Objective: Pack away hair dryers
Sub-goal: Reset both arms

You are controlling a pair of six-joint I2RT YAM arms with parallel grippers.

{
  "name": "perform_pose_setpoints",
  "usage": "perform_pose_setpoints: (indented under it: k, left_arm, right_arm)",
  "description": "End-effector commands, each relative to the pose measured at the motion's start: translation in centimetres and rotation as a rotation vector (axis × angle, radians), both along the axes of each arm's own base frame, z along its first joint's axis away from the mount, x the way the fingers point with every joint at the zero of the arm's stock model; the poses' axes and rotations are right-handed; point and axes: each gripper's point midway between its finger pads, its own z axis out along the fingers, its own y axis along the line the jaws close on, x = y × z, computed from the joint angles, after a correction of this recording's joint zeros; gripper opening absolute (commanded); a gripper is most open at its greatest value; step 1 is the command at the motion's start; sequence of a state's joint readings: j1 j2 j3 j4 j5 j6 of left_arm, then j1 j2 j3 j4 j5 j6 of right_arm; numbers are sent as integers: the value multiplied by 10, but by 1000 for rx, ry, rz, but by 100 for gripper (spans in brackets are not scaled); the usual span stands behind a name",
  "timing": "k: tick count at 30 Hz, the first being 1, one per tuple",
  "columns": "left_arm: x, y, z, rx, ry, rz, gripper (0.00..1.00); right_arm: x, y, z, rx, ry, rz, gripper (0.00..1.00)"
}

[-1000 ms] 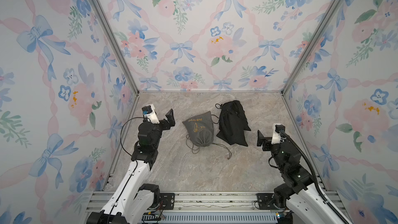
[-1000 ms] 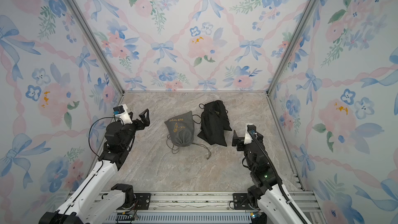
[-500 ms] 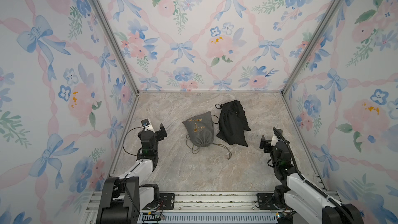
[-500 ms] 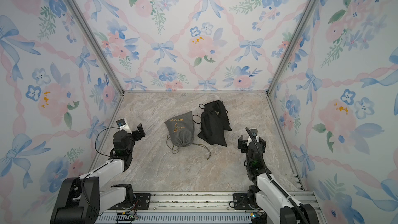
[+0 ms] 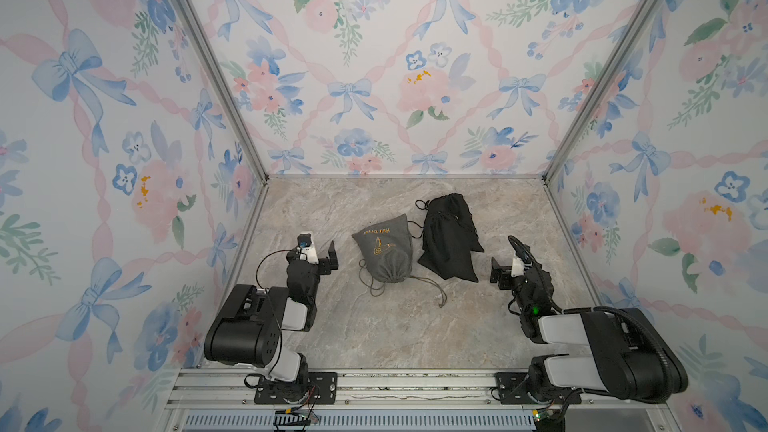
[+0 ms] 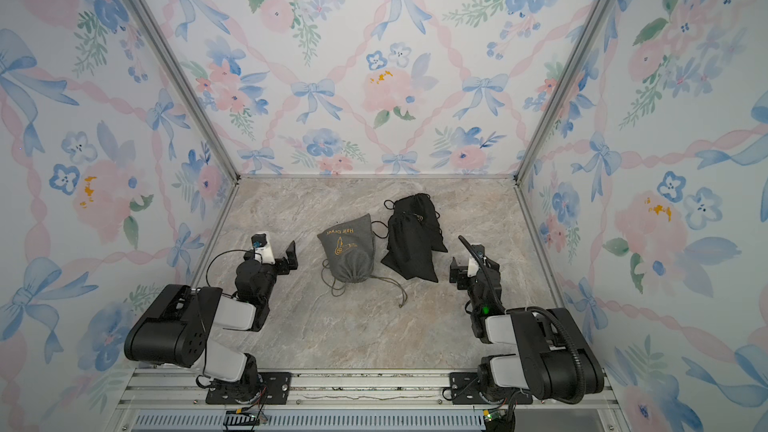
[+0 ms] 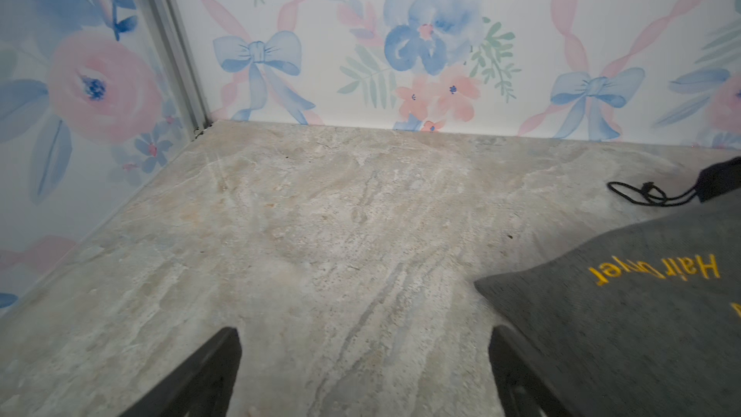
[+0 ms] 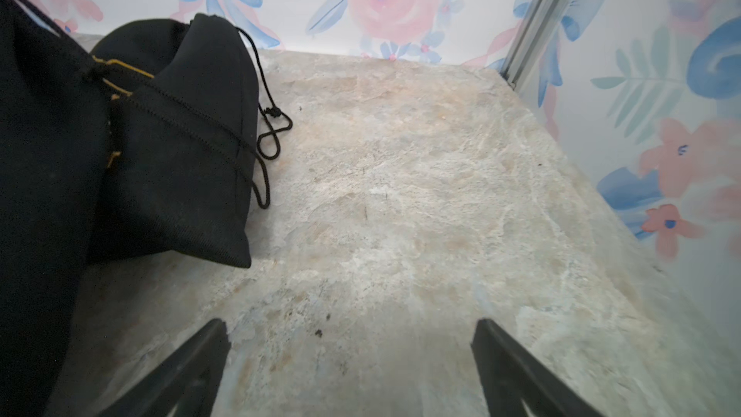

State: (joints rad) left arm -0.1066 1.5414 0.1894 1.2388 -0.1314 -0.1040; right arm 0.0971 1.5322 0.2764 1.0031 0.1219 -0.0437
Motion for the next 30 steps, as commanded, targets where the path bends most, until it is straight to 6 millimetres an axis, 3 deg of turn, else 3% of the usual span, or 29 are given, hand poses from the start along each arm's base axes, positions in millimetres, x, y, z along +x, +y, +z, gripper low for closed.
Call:
perform_pose_setpoints:
  k: [1, 2, 4, 30]
  left_arm:
    - [4, 17, 22, 32, -85, 92, 98]
    - [4, 17, 21, 33, -84, 91, 98]
    - [4, 17, 21, 33, -82, 90, 98]
    - [4, 17, 21, 41, -84, 102, 98]
  right_arm:
    - [18, -5, 16, 38, -33, 1, 97]
    - [26, -5, 14, 50, -9, -1, 97]
    - [26, -12, 14, 99, 14, 12, 97]
    - [27, -11, 14, 89, 3, 5, 97]
